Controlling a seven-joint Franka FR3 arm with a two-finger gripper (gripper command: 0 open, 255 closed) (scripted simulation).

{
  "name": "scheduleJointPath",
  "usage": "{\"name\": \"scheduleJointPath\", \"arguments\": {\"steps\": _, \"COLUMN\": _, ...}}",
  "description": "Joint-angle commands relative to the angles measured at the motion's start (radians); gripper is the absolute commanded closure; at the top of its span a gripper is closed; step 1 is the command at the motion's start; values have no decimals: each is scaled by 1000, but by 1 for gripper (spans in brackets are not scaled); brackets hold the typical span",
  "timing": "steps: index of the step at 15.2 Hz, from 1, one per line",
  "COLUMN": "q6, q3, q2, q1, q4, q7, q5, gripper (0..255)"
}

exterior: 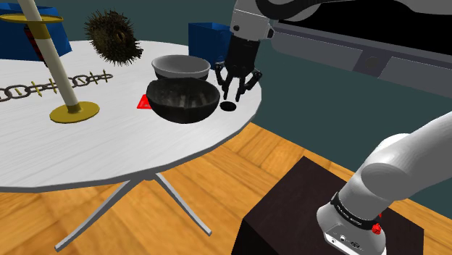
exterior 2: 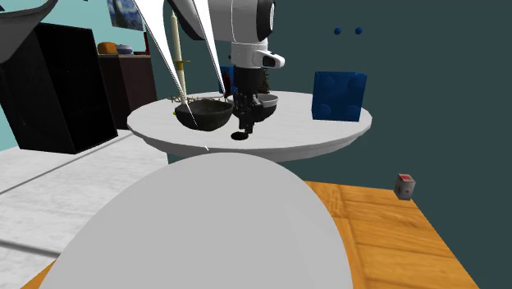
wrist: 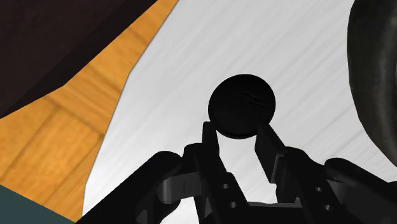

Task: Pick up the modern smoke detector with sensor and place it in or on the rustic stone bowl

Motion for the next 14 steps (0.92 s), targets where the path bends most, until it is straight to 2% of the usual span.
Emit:
{"name": "scheduleJointPath", "arguments": {"steps": 1, "q6": 0, "q3": 0, "q2": 0, "q1": 0, "q4": 0, "q7": 0, "q5": 0, "gripper": 255}}
{"name": "scheduleJointPath", "arguments": {"steps": 8, "q6": 0, "q3": 0, "q2": 0, "q1": 0, "q4": 0, "q7": 0, "q5": 0, "gripper": 255}}
{"name": "scheduleJointPath", "arguments": {"steps": 9, "q6": 0, "q3": 0, "q2": 0, "q1": 0, "q4": 0, "q7": 0, "q5": 0, "gripper": 0}}
{"name": "scheduleJointPath", "arguments": {"steps": 11, "q6": -168, "q3": -12, "q2": 90, "q1": -16, "q4": 134, "q7": 130, "q5": 82, "gripper": 0}}
{"name": "scheduleJointPath", "arguments": {"steps": 14, "q6": -129, "q3": -5, "q2": 87, "q1": -11, "q4": 92, "q7": 127, "q5": 87, "gripper": 0}}
